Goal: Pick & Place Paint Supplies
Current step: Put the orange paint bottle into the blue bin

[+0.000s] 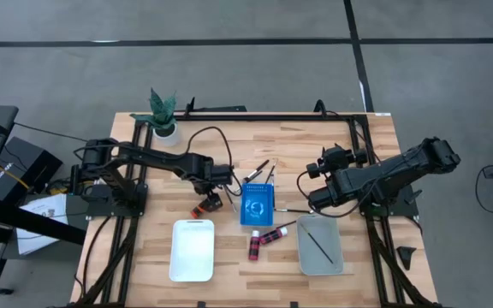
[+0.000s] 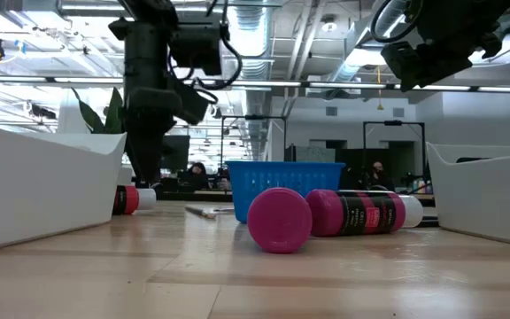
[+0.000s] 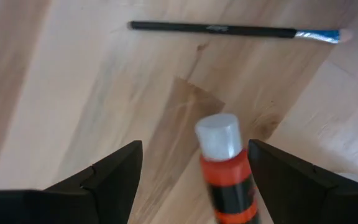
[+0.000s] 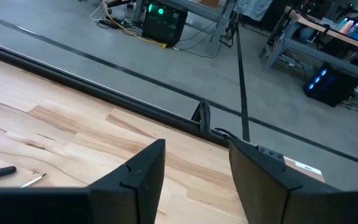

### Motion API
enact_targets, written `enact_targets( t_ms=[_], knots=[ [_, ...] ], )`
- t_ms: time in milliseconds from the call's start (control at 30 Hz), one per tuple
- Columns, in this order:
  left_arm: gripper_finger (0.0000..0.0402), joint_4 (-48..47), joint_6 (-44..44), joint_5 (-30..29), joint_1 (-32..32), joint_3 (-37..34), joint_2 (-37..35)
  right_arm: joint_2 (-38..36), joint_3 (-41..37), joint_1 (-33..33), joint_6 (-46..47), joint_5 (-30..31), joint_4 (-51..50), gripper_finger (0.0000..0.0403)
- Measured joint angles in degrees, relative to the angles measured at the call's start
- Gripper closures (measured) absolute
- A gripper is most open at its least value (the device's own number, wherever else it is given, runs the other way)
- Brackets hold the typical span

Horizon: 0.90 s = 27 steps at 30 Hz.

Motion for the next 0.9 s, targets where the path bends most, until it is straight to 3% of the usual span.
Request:
enact_targets(
  t_ms=[700,900],
  knots=[
    [0.0117,2.29,-1.04,1.64,-0.26,-0.02,5.93,0.04,0.01,-0.02,-0.03,-0.46,-0.18,0.0234],
    [0.0161,3.00,-1.48,1.24,0.99,0.02,4.48,0.04,0.01,-0.02,-0.15,-0.44,-0.17,0.0235]
  ],
)
